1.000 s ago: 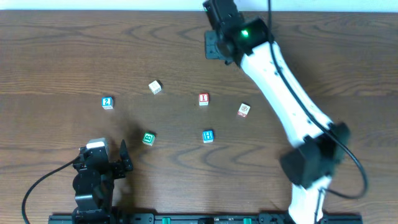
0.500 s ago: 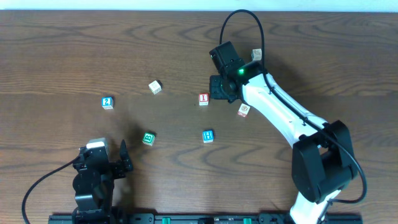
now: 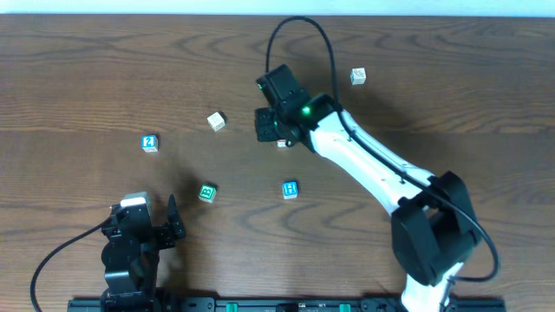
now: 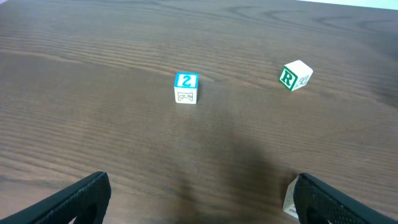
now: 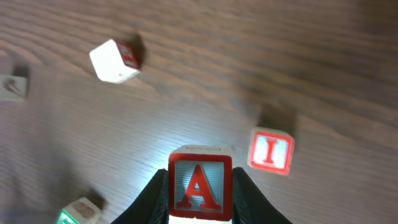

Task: Spell out Ai2
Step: 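Carry the A block down beside the left side of the I block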

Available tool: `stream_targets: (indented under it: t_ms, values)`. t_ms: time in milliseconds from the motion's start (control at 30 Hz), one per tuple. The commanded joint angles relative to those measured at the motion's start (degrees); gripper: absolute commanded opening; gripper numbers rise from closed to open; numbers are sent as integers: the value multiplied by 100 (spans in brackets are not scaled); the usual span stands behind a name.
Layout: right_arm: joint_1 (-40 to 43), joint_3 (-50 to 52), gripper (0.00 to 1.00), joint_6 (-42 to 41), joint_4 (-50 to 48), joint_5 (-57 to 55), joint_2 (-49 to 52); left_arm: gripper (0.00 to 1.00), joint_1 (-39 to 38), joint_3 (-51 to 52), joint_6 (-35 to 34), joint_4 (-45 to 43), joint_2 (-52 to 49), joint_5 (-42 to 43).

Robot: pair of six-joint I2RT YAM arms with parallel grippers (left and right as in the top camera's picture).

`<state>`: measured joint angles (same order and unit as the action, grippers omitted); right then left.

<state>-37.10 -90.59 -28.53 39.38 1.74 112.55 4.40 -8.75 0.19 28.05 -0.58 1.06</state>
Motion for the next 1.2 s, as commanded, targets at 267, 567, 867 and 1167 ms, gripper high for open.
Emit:
stream_targets:
  t_ms: [267,567,867,1167]
  values:
    - [-133,-944,1,-275,632,-431,1021,95,17,96,2,-4,33,-61]
    - [-271,-922,1,-273,667,-616,1143,95,17,96,2,-4,33,-61]
    - [-256,-898,1,-275,651,-857,1233,95,17,96,2,-4,33,-61]
    - [-258,-898,1,-289,579,-791,1373,96,17,96,2,-4,33,-61]
